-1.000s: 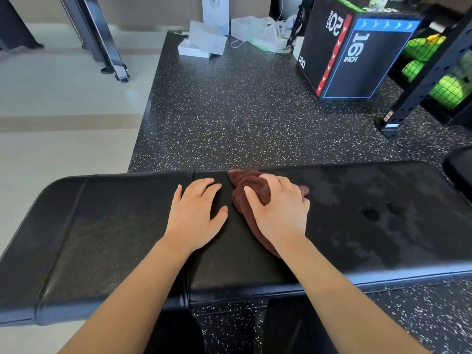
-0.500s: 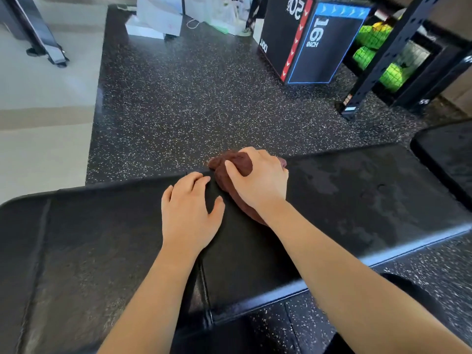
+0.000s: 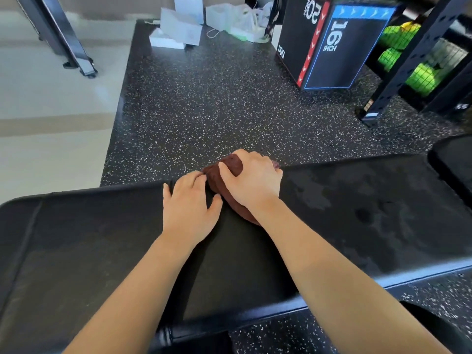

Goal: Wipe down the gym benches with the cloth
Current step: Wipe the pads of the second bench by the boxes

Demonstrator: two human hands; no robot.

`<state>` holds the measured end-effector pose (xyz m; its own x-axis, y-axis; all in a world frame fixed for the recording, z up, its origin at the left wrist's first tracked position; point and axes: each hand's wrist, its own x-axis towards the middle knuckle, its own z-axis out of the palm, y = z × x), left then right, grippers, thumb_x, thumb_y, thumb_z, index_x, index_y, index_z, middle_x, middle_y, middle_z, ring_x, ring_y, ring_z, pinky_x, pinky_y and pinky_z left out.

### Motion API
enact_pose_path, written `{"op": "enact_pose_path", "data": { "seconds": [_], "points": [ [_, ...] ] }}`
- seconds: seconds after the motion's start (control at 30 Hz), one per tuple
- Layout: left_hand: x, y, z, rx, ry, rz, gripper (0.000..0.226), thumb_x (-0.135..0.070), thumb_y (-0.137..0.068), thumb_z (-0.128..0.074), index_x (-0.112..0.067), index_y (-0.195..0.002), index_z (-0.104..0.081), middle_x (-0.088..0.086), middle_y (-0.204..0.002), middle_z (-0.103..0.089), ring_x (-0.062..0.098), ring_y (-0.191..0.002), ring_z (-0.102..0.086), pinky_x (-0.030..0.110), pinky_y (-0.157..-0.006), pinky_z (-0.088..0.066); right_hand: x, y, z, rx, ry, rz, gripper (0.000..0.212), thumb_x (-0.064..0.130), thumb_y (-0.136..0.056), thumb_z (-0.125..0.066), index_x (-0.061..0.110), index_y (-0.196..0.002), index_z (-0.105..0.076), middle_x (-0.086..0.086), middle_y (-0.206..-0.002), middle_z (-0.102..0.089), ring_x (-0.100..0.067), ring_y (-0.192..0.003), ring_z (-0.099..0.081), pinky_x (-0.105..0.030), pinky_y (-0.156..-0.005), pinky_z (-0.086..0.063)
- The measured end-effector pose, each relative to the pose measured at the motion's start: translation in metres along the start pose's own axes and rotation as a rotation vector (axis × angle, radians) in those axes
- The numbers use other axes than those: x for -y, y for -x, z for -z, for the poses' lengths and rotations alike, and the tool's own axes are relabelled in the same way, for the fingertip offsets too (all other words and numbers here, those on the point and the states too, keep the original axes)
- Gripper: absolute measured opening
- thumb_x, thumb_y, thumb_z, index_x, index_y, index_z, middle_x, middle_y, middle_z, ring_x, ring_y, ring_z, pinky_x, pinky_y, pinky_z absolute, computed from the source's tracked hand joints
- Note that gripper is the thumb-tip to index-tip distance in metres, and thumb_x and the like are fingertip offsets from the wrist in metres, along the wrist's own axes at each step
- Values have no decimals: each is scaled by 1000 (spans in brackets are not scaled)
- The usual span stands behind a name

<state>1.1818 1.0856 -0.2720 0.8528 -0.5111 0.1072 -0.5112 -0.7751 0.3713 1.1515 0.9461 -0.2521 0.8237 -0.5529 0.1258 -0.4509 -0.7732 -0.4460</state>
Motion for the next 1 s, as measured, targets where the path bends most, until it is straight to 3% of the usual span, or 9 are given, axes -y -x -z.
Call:
{"op": "enact_pose_path", "data": {
  "seconds": [0.3, 0.5, 0.8, 1.0],
  "points": [
    [-50, -6, -29, -108, -15, 138, 49, -45, -88, -47, -18, -128, -49, 0, -137, -43, 21, -131, -32, 52, -113, -7, -113, -25, 56, -65, 70, -117, 34, 55, -90, -45, 31, -111, -56, -1, -110, -61, -28, -106, -52, -44, -86, -36],
    [-52, -9, -28, -125, -20, 144, 47, -46, -87, -49, -20, -126, -51, -2, -135, -44, 19, -130, -34, 49, -114, -6, -94, -27, 43, -3, 34, 1, 34, 56, -88, -46, 30, -109, -56, 1, -106, -60, -28, -102, -53, -43, -85, -38],
    [-54, -8, -26, -94, -76, 143, 46, -45, -88, -49, -20, -126, -50, 0, -136, -45, 23, -129, -36, 51, -113, -12, -102, -12, 49, 72, -61, 137, 34, 57, -87, -46, 37, -113, -56, 8, -113, -59, -22, -109, -51, -43, -89, -37],
    [-69, 0, -32, -143, -87, 81, 40, -37, -87, -51, -14, -119, -58, 9, -128, -53, 32, -119, -46, 57, -102, -31, -149, 56, 72, -109, -57, 97, 33, 57, -84, -50, 36, -107, -61, 14, -112, -61, -17, -104, -53, -41, -84, -40]
  ]
}}
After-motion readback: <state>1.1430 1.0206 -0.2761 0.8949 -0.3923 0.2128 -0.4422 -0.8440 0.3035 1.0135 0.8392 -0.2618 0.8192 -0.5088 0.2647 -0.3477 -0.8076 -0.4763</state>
